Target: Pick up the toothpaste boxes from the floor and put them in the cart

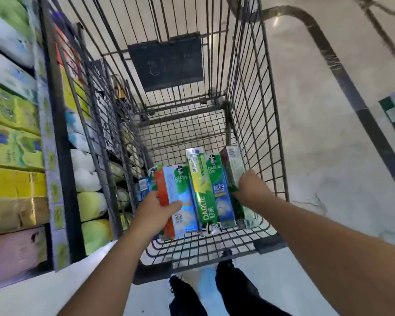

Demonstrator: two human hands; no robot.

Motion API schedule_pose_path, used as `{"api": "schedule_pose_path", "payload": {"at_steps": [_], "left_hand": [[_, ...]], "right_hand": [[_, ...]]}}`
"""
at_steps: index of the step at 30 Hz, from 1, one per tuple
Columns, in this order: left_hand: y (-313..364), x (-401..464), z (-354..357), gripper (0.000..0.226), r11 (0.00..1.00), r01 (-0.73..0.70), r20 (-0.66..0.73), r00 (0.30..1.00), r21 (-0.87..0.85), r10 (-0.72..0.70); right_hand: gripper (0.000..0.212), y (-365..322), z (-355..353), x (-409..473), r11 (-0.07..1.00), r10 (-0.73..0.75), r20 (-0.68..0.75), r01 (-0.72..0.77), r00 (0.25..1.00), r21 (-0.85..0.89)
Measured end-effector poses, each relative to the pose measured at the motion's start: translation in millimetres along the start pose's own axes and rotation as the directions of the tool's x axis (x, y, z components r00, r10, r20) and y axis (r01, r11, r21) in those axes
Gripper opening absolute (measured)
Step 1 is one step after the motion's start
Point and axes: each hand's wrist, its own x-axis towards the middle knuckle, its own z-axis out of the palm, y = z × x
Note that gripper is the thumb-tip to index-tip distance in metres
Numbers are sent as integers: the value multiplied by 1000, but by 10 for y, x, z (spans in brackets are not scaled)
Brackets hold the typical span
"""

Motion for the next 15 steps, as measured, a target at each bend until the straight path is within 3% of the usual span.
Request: {"api": "schedule_pose_path", "payload": {"at_steps": [2, 5, 10, 15], "left_hand": [[-37, 79, 38, 27, 1000, 1, 14, 1000, 27, -1], [-71, 154, 69, 51, 998, -2, 31, 1000, 67, 0], [-31, 176, 72, 36, 980, -66, -44, 996, 185, 75], [-57, 153, 44, 39, 964, -79, 2, 997, 253, 81]], "right_hand": [[30, 24, 97, 94, 1000, 16, -10, -16, 1000, 8], [32, 70, 166, 196, 998, 36, 11, -37, 999, 46], [35, 69, 204, 235, 991, 101, 50, -106, 994, 87], [30, 60, 134, 112, 999, 54, 76, -54, 996, 2]]}}
